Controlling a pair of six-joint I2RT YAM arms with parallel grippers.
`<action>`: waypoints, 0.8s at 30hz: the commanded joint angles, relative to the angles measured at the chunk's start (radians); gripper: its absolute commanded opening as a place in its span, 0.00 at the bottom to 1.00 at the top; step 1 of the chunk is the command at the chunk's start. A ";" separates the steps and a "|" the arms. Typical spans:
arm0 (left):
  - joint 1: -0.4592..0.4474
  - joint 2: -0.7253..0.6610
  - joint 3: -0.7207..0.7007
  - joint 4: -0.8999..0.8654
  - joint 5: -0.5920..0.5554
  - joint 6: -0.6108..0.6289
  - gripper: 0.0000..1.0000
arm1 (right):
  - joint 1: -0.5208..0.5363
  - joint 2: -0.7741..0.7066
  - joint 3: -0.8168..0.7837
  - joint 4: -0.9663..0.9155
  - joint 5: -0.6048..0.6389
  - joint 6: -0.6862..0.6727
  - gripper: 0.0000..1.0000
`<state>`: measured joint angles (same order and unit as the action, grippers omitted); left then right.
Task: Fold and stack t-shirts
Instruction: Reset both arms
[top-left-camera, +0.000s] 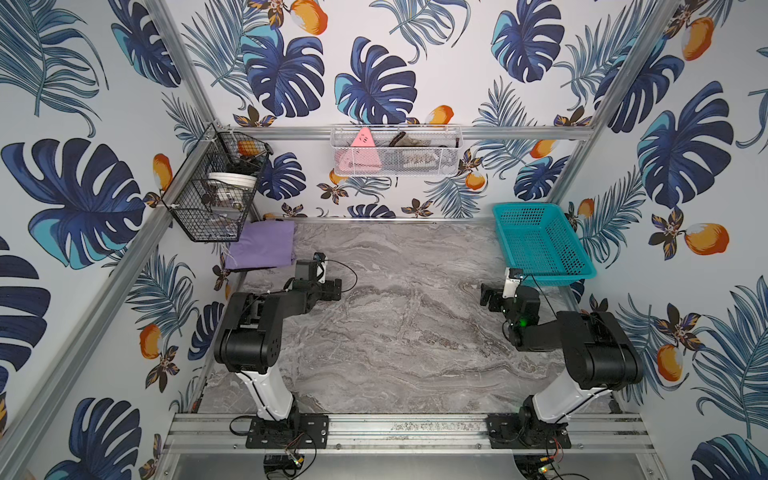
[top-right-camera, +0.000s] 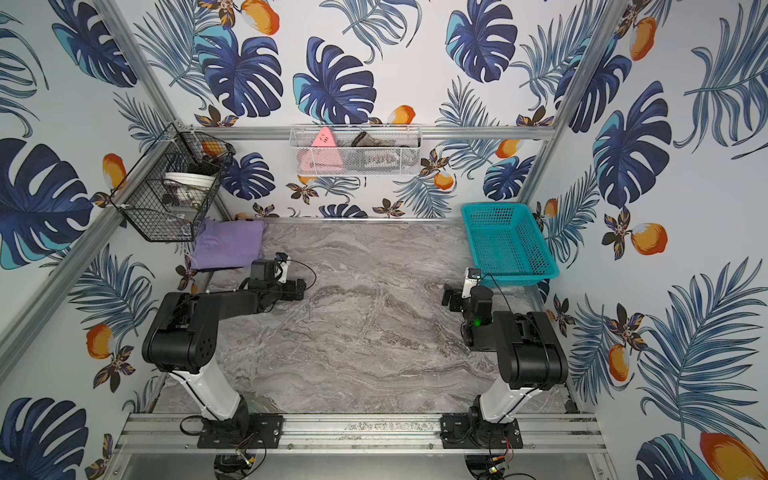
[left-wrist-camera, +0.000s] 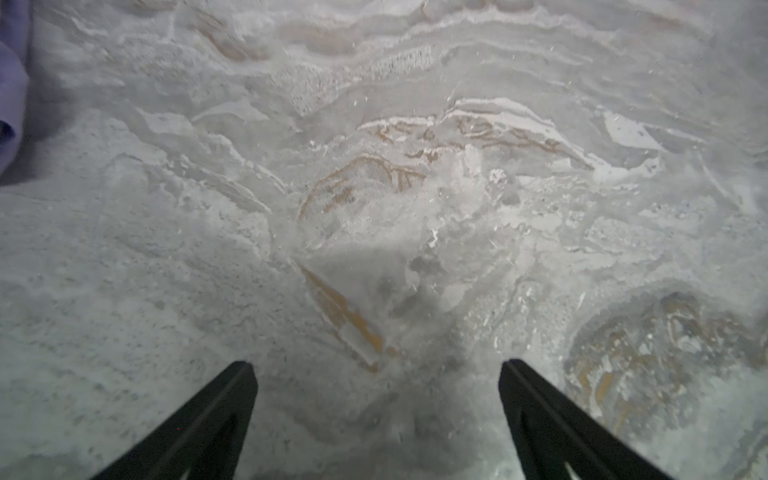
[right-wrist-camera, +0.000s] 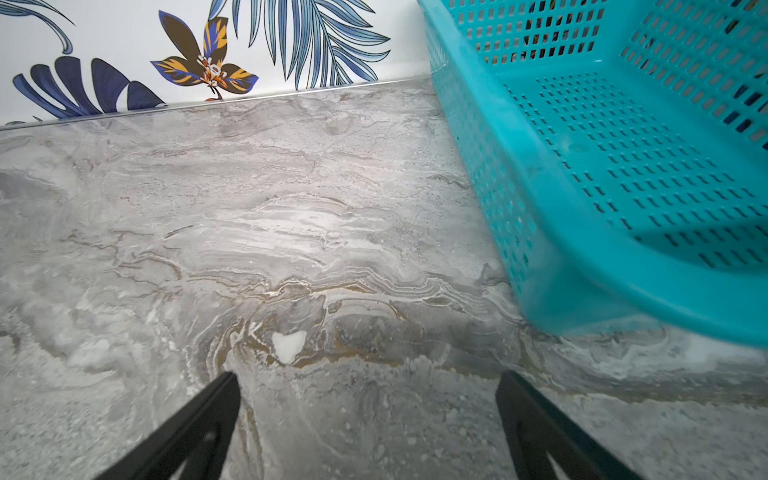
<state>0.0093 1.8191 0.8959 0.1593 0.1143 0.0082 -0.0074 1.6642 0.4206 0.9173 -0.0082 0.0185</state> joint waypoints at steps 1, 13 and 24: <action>0.039 0.147 0.151 -0.368 0.127 0.079 0.99 | -0.001 -0.007 -0.011 0.007 -0.002 0.015 1.00; 0.112 0.295 0.367 -0.380 0.368 0.065 0.99 | -0.003 -0.009 -0.059 0.098 -0.013 0.008 1.00; 0.026 0.112 0.373 -0.291 0.189 0.042 0.99 | -0.003 0.003 0.007 -0.011 0.016 0.022 1.00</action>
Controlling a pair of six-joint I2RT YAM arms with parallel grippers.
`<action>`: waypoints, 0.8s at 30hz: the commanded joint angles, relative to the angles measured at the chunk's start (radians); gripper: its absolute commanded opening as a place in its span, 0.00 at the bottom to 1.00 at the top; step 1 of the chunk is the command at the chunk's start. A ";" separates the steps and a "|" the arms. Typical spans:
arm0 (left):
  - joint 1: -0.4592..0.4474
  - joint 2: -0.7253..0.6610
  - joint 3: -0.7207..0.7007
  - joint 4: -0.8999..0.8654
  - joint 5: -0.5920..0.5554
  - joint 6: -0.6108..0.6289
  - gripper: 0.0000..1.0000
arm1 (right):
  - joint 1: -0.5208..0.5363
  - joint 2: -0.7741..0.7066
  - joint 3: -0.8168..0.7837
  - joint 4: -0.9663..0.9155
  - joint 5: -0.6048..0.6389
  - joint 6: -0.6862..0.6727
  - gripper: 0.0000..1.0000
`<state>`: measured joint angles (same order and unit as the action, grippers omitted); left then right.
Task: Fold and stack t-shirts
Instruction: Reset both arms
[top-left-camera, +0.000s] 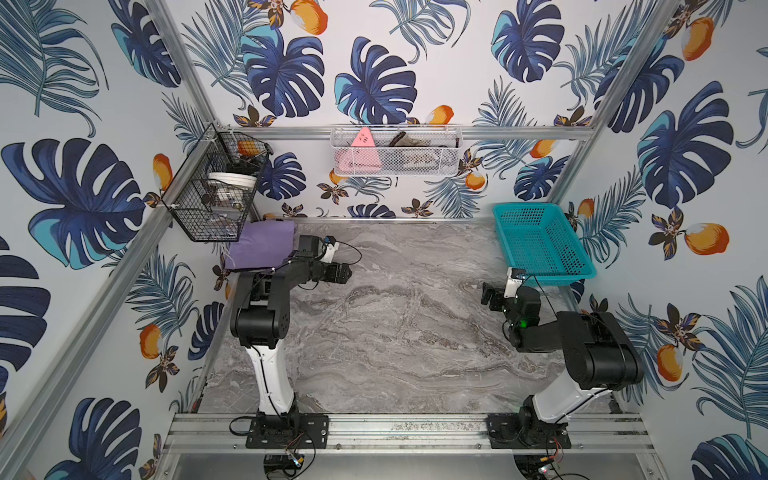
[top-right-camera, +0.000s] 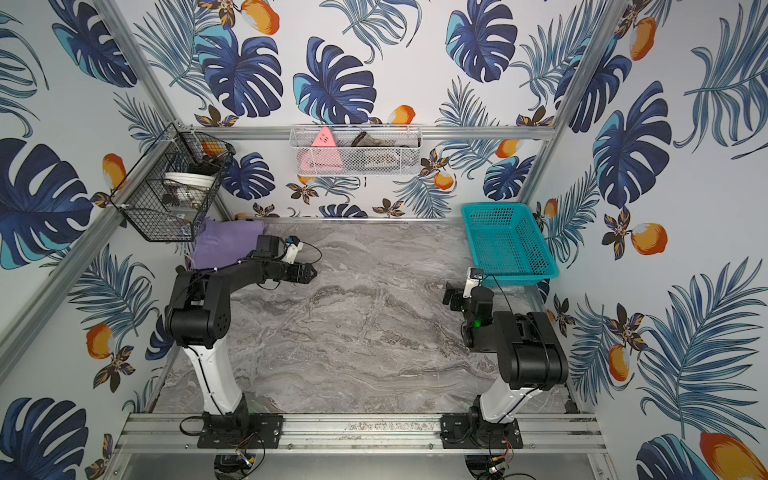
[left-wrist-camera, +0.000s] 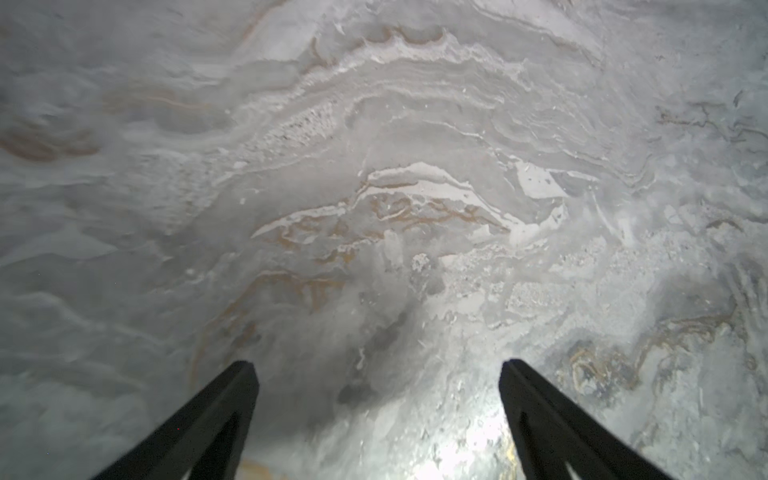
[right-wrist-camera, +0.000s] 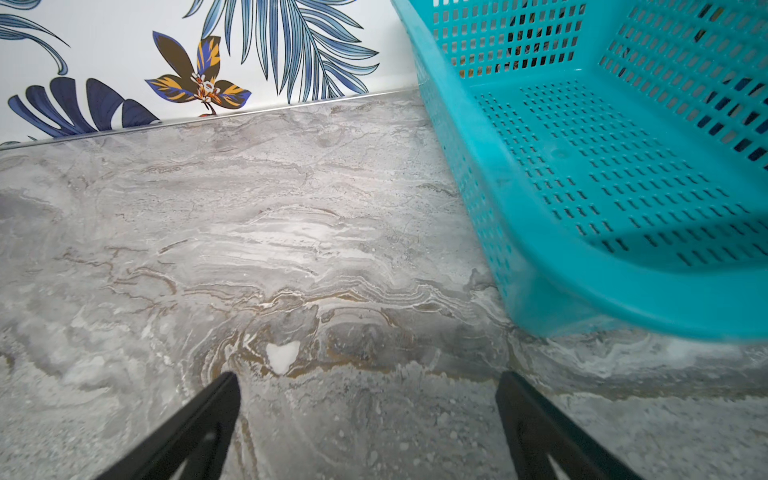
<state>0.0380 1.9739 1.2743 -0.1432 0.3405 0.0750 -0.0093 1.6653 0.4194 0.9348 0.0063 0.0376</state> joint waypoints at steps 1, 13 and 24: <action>-0.003 -0.058 -0.007 0.012 -0.030 -0.026 0.99 | -0.001 0.002 0.009 -0.026 0.002 0.002 1.00; 0.028 -0.382 -0.052 0.001 -0.037 0.020 0.99 | -0.001 -0.001 0.013 -0.043 0.001 -0.002 1.00; 0.062 -0.430 -0.023 -0.228 -0.388 -0.146 0.99 | 0.000 0.004 0.010 -0.028 -0.001 -0.004 1.00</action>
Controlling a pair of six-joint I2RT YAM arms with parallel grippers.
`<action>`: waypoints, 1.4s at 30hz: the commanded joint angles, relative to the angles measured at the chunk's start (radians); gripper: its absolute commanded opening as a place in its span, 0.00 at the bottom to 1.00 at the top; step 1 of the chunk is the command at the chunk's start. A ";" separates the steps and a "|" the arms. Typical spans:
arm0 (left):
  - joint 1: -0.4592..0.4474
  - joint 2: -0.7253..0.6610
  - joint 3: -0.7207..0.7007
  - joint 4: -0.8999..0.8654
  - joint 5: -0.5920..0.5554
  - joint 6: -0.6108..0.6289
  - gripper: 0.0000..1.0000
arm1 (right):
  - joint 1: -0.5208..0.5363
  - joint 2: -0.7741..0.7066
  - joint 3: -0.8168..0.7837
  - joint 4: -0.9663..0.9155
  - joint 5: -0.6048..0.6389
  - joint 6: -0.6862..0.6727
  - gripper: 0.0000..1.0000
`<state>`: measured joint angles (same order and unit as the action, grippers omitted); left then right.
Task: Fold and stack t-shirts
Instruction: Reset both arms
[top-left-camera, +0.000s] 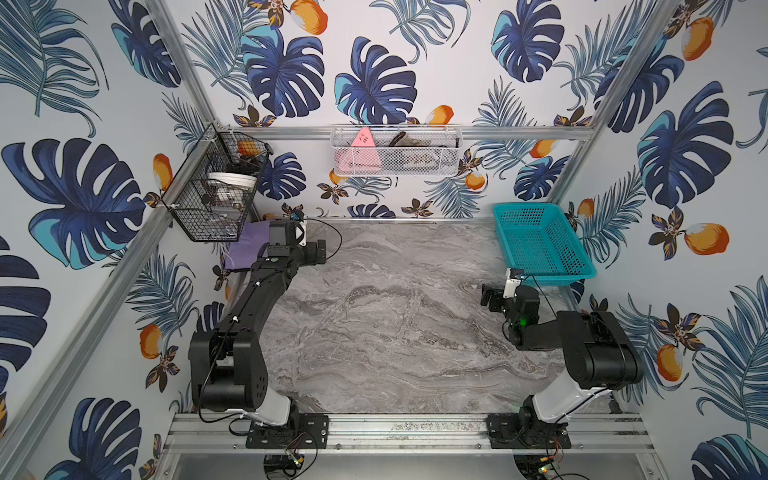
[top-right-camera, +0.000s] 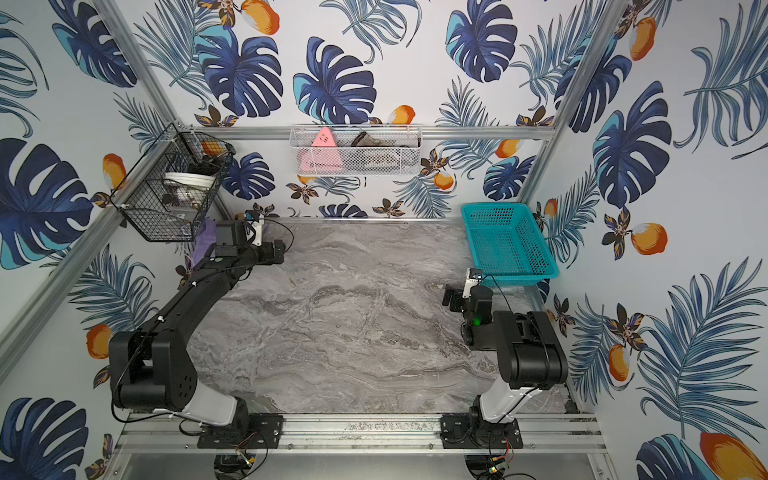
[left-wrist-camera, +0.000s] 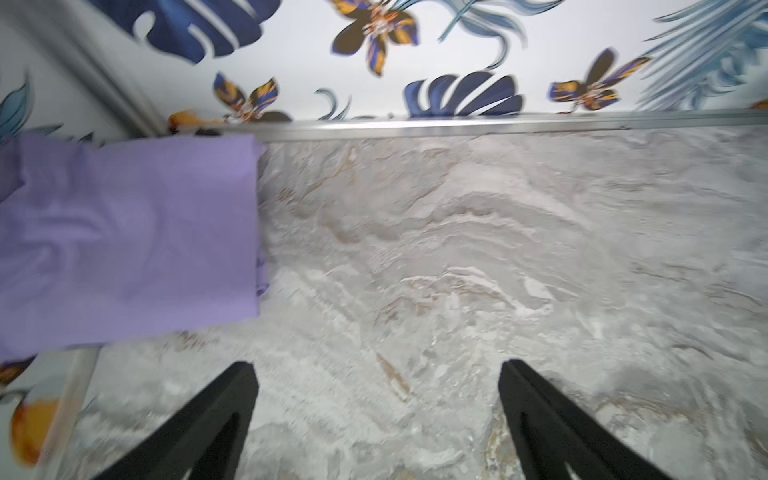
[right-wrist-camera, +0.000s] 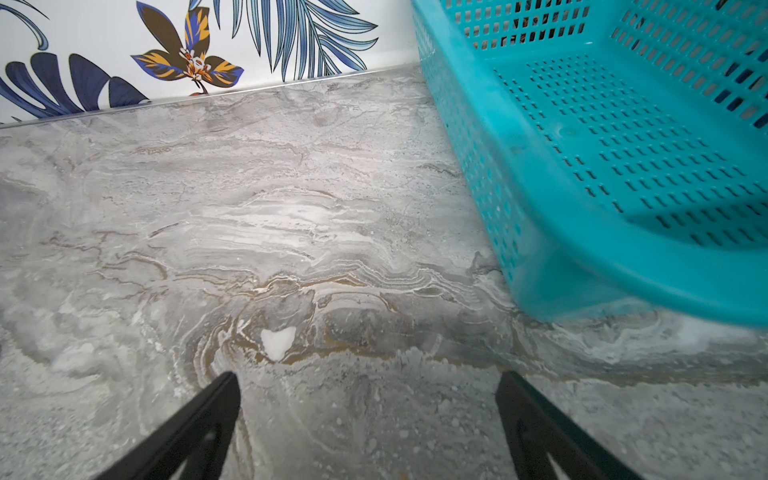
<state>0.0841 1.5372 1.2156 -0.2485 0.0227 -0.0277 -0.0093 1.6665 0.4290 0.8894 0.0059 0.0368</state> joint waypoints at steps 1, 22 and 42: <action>0.025 -0.001 0.034 -0.125 -0.035 -0.045 0.99 | 0.000 0.002 0.001 0.016 0.000 -0.003 1.00; 0.036 -0.132 -0.691 0.764 0.082 -0.089 0.99 | -0.001 0.002 0.001 0.017 0.000 -0.003 1.00; -0.139 0.104 -0.843 1.249 -0.145 0.020 0.99 | 0.000 0.002 0.001 0.017 -0.001 -0.003 1.00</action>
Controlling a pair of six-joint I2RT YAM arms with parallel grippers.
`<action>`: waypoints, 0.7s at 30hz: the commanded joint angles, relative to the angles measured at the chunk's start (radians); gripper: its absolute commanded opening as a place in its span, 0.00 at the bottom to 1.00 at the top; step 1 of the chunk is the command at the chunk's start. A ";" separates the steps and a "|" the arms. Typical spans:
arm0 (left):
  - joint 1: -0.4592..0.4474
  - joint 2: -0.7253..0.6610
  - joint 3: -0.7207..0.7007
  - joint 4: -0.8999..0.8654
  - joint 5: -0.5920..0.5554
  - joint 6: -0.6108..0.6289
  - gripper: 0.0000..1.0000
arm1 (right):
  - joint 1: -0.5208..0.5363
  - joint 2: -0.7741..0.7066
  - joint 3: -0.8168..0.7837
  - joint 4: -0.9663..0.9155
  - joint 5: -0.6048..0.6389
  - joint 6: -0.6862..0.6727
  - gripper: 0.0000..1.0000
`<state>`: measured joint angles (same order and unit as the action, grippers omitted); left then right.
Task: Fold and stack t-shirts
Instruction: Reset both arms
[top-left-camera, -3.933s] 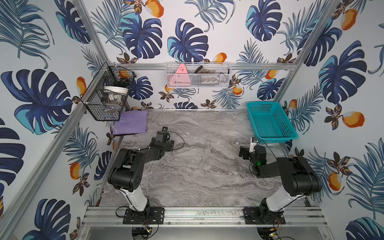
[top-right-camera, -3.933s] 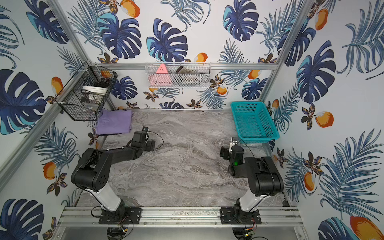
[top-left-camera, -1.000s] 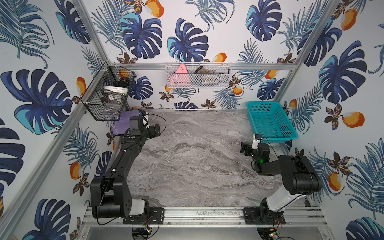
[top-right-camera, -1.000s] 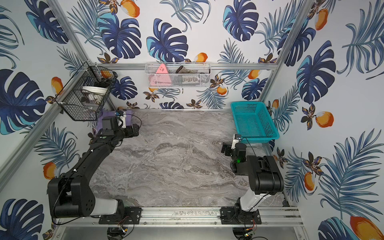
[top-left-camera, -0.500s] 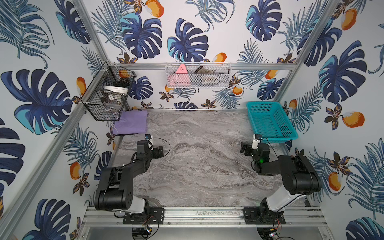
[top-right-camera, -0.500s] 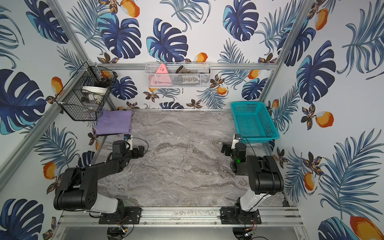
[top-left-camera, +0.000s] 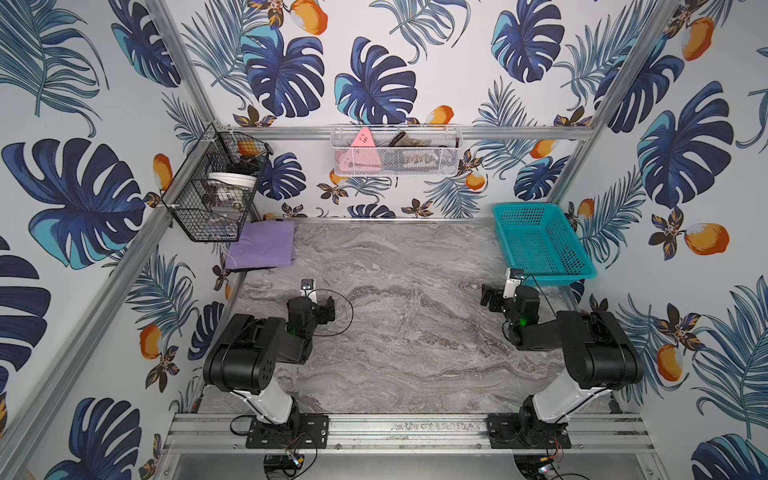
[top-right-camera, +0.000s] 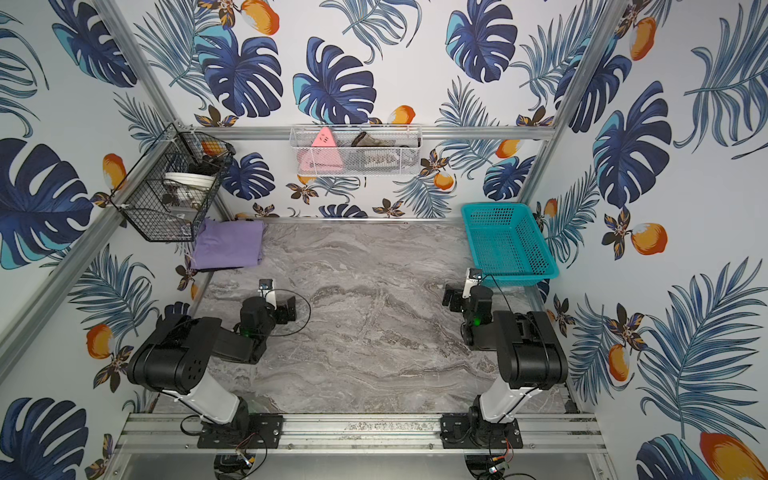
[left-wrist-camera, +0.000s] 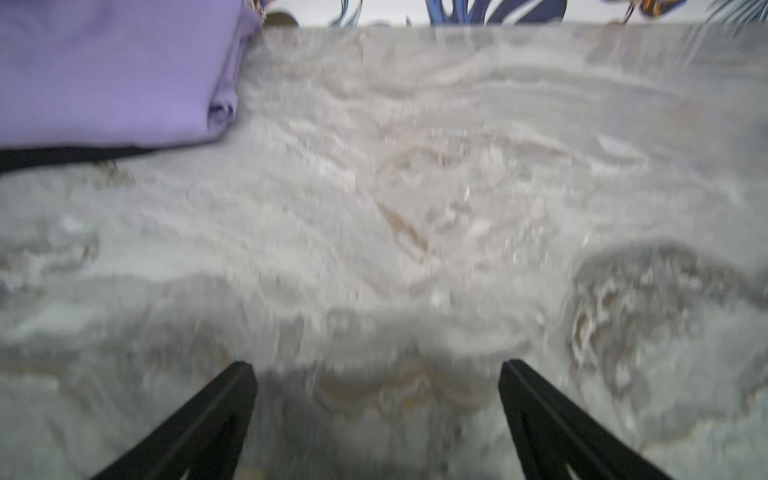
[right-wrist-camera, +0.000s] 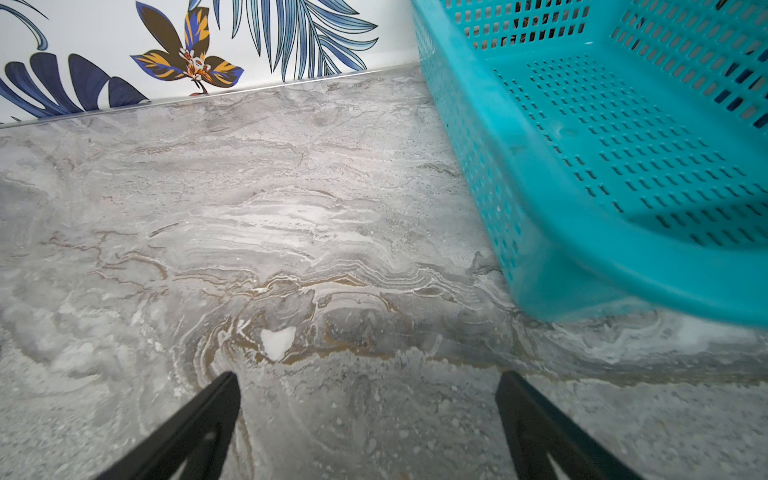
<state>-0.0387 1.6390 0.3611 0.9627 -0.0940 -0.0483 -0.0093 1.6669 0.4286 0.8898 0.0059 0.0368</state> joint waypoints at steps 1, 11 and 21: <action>-0.024 -0.002 0.011 0.026 -0.030 0.047 0.99 | 0.000 0.001 0.002 0.014 0.000 -0.003 1.00; -0.025 -0.004 0.016 0.007 -0.024 0.045 0.99 | 0.000 0.001 0.001 0.016 -0.001 -0.002 1.00; -0.026 -0.005 0.016 0.010 -0.024 0.044 0.99 | -0.001 0.002 0.002 0.015 -0.001 -0.004 1.00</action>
<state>-0.0639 1.6367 0.3733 0.9703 -0.1112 -0.0227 -0.0093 1.6669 0.4286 0.8898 0.0059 0.0368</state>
